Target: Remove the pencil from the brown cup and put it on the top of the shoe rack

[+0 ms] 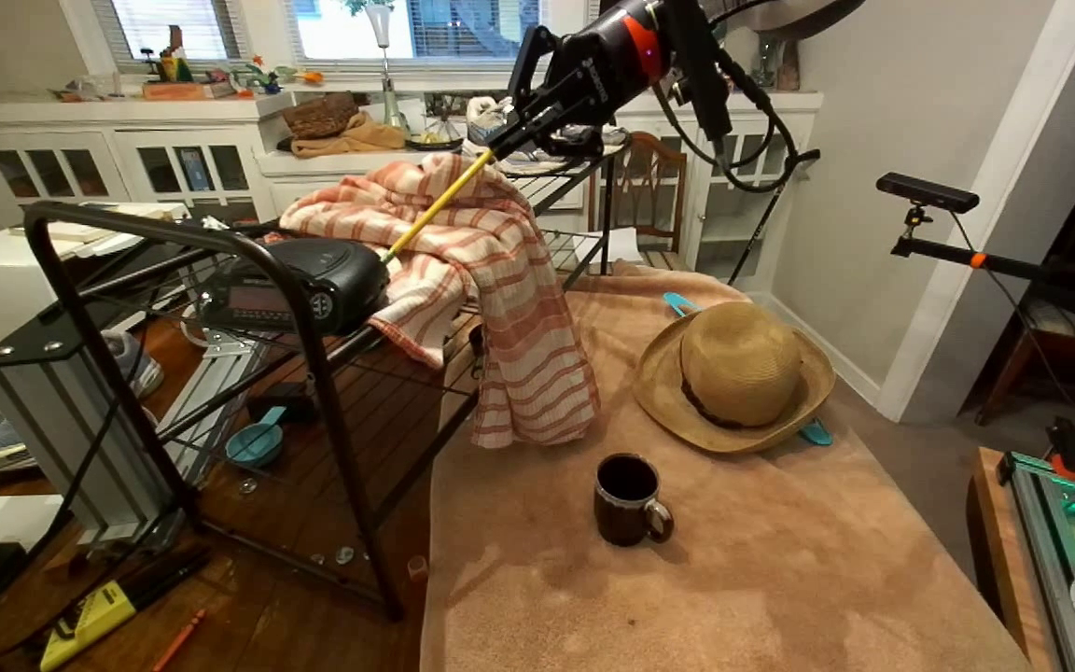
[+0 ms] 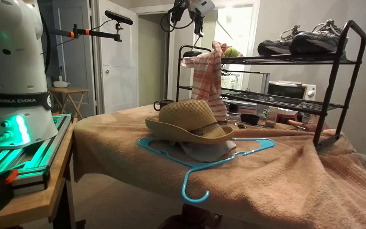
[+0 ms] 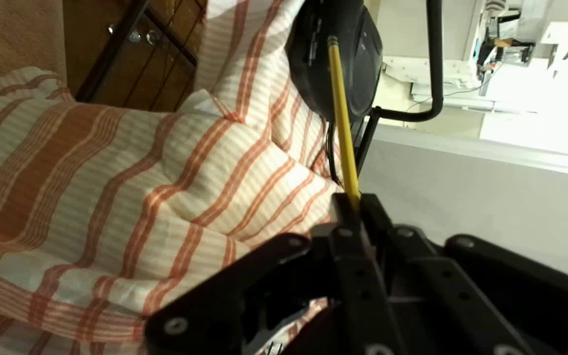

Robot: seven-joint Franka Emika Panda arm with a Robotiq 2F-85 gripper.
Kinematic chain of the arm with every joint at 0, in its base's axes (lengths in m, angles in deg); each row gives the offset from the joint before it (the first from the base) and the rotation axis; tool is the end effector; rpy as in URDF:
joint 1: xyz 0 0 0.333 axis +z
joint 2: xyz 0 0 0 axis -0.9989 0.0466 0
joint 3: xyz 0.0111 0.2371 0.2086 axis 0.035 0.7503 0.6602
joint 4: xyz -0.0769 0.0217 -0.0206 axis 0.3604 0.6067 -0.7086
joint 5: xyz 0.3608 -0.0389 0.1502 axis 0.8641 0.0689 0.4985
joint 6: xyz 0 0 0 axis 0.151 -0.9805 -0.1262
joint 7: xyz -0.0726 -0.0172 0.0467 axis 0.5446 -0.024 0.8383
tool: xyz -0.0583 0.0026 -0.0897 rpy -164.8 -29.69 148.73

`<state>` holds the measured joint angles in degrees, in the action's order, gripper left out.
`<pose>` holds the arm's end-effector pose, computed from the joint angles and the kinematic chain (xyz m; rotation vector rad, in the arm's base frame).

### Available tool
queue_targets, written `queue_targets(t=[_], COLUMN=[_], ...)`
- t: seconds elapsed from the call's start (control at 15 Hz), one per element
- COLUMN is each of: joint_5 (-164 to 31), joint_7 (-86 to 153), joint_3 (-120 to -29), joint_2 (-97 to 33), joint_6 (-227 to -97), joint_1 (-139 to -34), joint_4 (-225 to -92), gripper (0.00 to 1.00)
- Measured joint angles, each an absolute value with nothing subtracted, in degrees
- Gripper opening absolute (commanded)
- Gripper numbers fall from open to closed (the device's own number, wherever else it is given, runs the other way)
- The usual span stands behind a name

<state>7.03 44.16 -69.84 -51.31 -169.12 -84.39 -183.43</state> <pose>0.5755 0.0351 0.5065 -2.0400 0.7115 -0.4879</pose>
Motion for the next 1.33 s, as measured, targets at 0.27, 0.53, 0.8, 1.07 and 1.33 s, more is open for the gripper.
queue_targets(t=[0.27, 0.53, 0.8, 1.07, 1.33], joint_5=[12.0, 25.3, 38.8, 52.7, 67.3], joint_7=[47.9, 57.1, 67.6, 76.6, 82.1], joint_3=[-71.0, -71.6, -72.0, -72.3, -73.7], joint_2=[-51.4, -51.9, -52.3, -52.1, -51.0], joint_6=[-170.3, -171.4, -175.4, -183.1, -184.8], joint_1=[-86.1, -87.1, -87.3, -87.6, -89.3], joint_4=[-183.7, -183.4, -183.1, -182.7, -182.2], gripper=[0.02, 0.02, 0.02, 0.02, 0.02])
